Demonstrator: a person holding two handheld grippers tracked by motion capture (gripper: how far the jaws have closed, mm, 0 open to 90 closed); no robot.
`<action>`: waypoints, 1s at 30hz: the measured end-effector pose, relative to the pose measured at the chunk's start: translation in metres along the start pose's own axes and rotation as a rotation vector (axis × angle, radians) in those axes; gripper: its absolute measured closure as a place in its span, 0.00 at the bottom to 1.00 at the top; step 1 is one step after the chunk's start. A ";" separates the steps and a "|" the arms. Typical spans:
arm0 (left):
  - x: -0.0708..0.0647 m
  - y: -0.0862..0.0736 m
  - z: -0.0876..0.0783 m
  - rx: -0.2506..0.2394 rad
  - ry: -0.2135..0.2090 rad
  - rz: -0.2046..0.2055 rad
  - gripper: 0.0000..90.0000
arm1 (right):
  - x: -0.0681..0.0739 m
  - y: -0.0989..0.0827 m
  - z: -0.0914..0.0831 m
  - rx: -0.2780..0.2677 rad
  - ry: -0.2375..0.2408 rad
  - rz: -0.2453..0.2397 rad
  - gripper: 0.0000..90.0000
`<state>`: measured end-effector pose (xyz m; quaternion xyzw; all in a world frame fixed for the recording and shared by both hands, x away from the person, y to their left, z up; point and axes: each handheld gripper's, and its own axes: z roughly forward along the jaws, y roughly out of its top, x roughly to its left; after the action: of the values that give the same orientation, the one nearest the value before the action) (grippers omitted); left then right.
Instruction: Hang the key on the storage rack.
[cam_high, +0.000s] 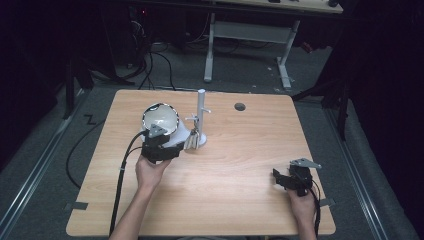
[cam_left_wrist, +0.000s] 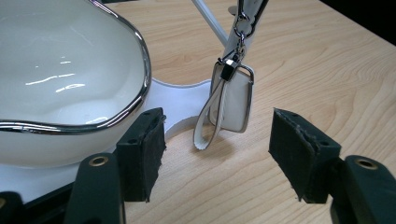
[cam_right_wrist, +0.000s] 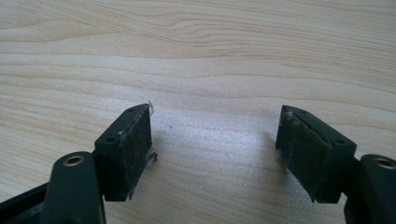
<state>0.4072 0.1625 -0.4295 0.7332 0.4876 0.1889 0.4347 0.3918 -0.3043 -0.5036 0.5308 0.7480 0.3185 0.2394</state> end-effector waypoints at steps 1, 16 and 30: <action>0.000 -0.001 -0.001 -0.006 -0.001 -0.006 0.40 | 0.000 0.000 0.000 -0.001 0.000 0.000 0.30; 0.004 -0.007 -0.012 -0.010 0.010 -0.015 0.40 | 0.000 0.000 0.000 0.000 0.000 -0.001 0.30; 0.011 -0.016 -0.027 -0.034 0.025 -0.040 0.40 | 0.000 0.000 0.000 -0.001 0.000 -0.001 0.30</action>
<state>0.3844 0.1866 -0.4299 0.7132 0.5044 0.1975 0.4449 0.3920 -0.3043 -0.5037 0.5302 0.7483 0.3186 0.2397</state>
